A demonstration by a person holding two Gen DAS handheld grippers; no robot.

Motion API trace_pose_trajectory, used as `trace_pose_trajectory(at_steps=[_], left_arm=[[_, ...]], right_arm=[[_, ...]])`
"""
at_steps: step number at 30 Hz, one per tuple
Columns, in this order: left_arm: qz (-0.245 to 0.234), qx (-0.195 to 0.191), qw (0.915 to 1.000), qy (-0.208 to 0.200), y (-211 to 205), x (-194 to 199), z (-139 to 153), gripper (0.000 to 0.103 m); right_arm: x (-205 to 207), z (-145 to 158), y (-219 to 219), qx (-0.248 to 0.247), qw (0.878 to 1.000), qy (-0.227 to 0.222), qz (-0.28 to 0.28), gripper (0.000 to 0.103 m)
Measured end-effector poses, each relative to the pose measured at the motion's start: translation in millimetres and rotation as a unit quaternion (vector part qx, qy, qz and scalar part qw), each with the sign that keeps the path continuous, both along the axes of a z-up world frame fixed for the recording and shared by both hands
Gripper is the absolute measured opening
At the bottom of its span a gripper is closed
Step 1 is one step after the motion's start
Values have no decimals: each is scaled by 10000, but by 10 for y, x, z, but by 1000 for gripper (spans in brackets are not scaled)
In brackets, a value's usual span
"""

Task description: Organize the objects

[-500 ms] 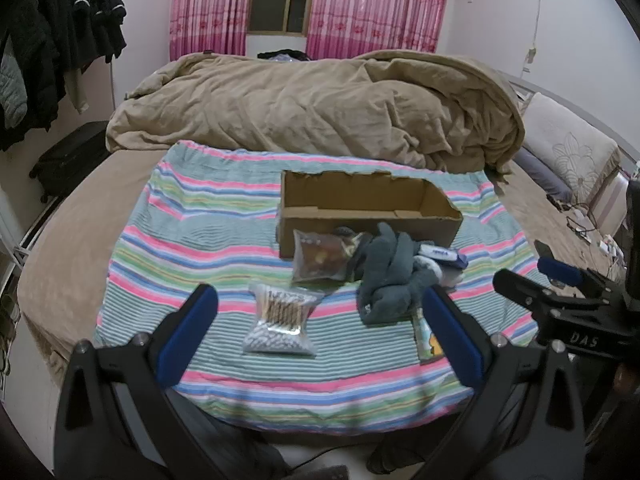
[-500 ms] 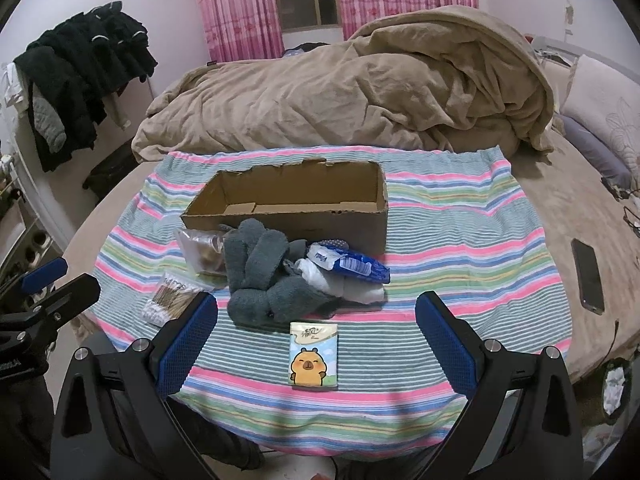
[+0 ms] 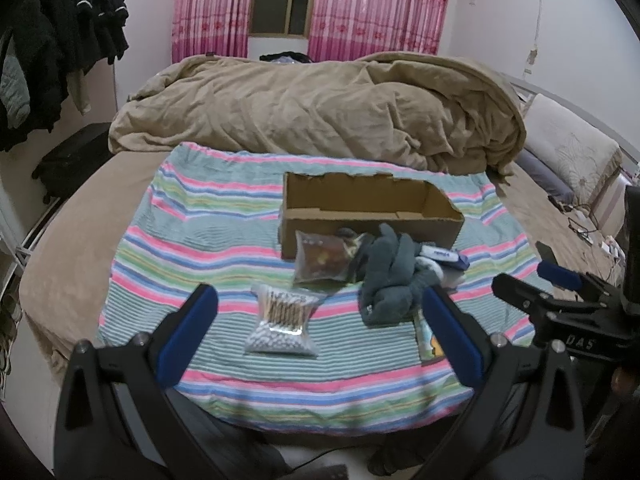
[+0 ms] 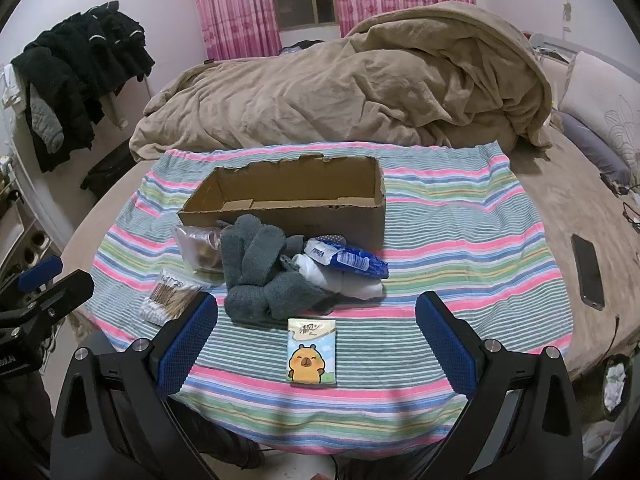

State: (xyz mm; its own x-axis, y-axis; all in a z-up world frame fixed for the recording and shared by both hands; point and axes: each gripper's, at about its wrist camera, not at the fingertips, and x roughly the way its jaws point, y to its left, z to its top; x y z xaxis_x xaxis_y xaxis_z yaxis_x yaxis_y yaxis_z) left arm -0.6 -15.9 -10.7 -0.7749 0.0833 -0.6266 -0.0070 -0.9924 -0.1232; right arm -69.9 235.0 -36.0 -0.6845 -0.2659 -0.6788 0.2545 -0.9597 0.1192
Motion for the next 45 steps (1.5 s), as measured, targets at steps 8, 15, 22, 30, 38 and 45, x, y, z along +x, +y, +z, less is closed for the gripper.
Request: trace_pose_trajectory(at_steps=[8, 15, 22, 30, 38, 45], left_arm=[[55, 29, 10000, -36, -13, -7, 3, 102], [13, 21, 10000, -69, -7, -22, -8, 102], [-21, -19, 10000, -67, 5, -29, 17, 102], [-36, -22, 10000, -58, 32, -60, -20, 102], [-41, -18, 10000, -75, 39, -58, -17, 102], [-51, 20, 9999, -151, 25, -95, -42, 102]], right_arm=[[4, -20, 1, -7, 10000, -17, 8, 101], [10, -41, 1, -26, 10000, -19, 34, 101], [4, -44, 1, -35, 10000, -25, 37, 101], [1, -44, 3, -31, 10000, -26, 47, 101], [3, -38, 4, -34, 10000, -31, 44, 101], [-23, -84, -8, -21, 10000, -70, 39, 101]])
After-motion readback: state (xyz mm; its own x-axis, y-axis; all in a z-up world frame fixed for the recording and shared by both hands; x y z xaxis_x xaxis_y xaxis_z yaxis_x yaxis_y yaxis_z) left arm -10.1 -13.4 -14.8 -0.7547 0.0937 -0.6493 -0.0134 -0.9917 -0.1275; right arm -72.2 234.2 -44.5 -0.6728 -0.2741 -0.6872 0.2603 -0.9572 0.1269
